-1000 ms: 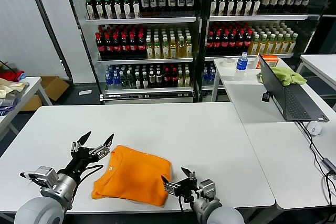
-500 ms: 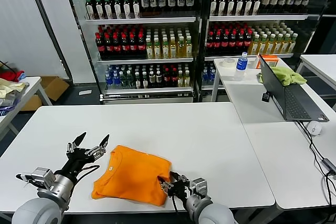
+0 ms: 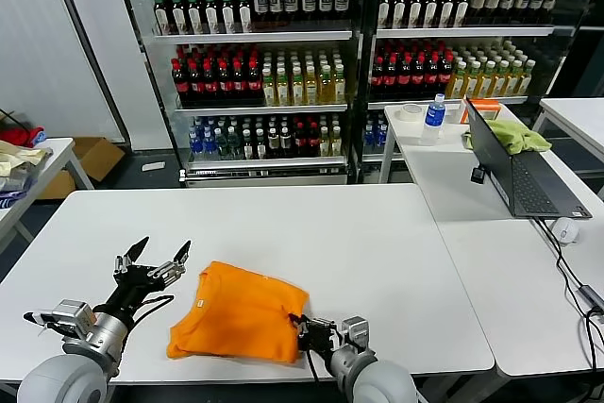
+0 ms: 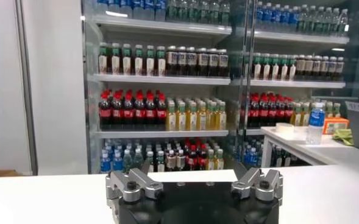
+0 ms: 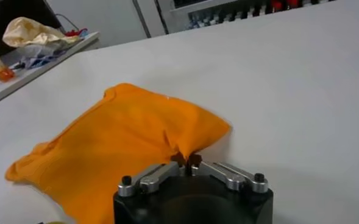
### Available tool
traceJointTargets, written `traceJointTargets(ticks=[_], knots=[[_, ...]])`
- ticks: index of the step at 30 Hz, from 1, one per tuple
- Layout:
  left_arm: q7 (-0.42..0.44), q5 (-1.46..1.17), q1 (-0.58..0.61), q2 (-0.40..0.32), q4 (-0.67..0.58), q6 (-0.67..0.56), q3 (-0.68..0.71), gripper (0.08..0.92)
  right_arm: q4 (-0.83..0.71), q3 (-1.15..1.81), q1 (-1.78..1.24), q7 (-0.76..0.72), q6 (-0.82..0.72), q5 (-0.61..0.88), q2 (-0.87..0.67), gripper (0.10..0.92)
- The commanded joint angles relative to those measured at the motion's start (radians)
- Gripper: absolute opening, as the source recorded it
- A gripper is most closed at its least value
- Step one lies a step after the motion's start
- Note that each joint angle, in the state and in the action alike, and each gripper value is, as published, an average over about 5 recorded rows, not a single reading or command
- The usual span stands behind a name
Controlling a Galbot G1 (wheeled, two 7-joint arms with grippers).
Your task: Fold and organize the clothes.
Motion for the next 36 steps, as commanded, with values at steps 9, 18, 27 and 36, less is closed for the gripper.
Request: traceJointTargets(ticks=[9,18,27,36], knots=[[0.000,0.016,-0.014,0.006,0.026,-0.001,0.008,0.823,-0.101,0.157,0.182,-0.032,0.023,-0.072,-0.036,0.107],[0.001,0.036,-0.009,-0.001,0.032,-0.004,0.017,0.823,-0.069,0.225,0.072,-0.056,0.062,-0.201,-0.063,0.107],[0.005,0.058,-0.009,-0.023,0.022,0.002,0.066,0.823,-0.020,0.245,-0.020,-0.049,0.078,-0.244,-0.051,0.107],[0.008,0.080,-0.017,-0.025,0.037,-0.005,0.071,0.823,-0.002,0.265,-0.047,-0.040,0.107,-0.345,-0.073,0.190]])
